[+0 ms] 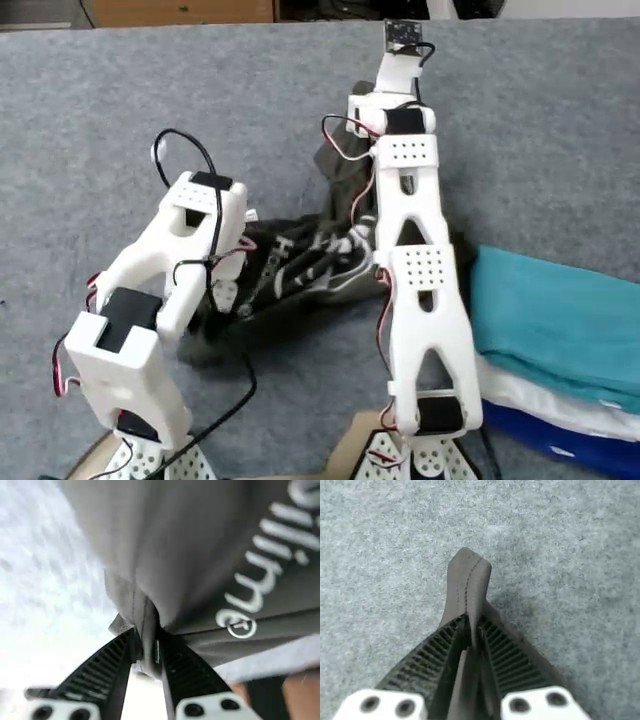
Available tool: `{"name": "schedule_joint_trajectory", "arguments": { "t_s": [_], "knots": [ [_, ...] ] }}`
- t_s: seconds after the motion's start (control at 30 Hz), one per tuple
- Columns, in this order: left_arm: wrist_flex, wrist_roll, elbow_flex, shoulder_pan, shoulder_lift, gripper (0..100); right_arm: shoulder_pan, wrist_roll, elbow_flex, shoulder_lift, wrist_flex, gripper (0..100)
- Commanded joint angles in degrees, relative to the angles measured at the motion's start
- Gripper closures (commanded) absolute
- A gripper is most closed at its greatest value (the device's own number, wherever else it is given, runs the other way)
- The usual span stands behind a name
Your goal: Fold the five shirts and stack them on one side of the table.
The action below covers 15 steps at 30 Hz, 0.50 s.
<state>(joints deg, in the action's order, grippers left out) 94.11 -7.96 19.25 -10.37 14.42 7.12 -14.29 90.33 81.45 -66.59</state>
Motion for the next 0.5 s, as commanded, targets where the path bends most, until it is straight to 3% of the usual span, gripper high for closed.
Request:
{"name": "schedule_joint_trajectory", "arguments": {
  "t_s": [0.0, 0.2, 0.47],
  "knots": [
    [4.9, -3.3, 1.6, 0.7, -0.7, 98, -0.3, -0.2, 3.0, -0.4, 1.2, 96.1],
    [5.7, -3.7, 4.4, 0.7, -5.1, 98, -0.3, -0.2, 3.0, -0.4, 1.1, 96.1],
    [6.7, -3.6, 4.5, 0.7, -26.7, 98, -0.1, -0.1, 3.0, -0.7, 0.4, 95.9]
  ]
}}
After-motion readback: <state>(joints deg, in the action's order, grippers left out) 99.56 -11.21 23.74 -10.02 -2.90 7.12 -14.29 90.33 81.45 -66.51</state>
